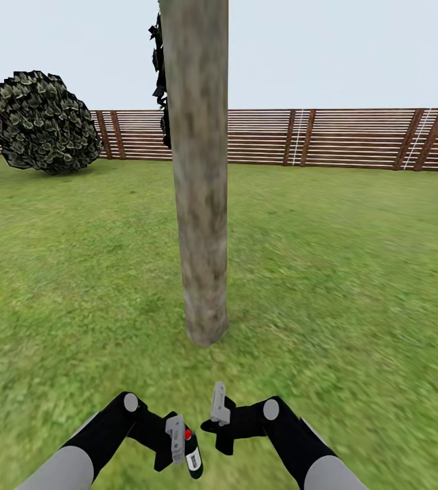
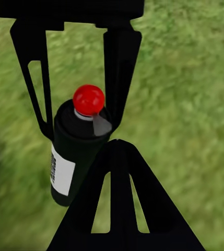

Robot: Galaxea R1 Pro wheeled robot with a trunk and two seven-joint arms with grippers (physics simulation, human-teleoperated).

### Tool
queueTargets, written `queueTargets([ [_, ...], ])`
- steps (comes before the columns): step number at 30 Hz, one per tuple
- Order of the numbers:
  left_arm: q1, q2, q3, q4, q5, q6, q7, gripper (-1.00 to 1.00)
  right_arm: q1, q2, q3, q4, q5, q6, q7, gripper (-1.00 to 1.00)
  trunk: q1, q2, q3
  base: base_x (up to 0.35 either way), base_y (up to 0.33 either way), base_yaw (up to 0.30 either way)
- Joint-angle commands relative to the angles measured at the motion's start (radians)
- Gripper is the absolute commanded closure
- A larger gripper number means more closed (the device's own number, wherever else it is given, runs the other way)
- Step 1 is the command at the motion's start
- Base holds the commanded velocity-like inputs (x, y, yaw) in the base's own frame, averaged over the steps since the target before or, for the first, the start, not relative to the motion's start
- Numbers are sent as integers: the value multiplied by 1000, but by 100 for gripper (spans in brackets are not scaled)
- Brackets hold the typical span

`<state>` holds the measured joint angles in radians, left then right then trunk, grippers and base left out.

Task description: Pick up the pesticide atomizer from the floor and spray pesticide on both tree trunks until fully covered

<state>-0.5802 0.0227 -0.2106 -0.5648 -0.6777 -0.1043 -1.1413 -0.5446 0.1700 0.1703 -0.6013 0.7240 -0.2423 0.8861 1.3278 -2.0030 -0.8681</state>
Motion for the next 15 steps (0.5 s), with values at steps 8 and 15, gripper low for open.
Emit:
queueTargets([
  [8, -1, -10, -1, -3, 1, 0, 0, 100, 0, 0, 0, 0, 0, 0, 1, 100, 0, 0, 0, 0, 0, 0],
  [15, 0, -31, 0, -25, 1, 0, 0, 100, 0, 0, 0, 0, 0, 0, 1, 100, 0, 0, 0, 0, 0, 0],
])
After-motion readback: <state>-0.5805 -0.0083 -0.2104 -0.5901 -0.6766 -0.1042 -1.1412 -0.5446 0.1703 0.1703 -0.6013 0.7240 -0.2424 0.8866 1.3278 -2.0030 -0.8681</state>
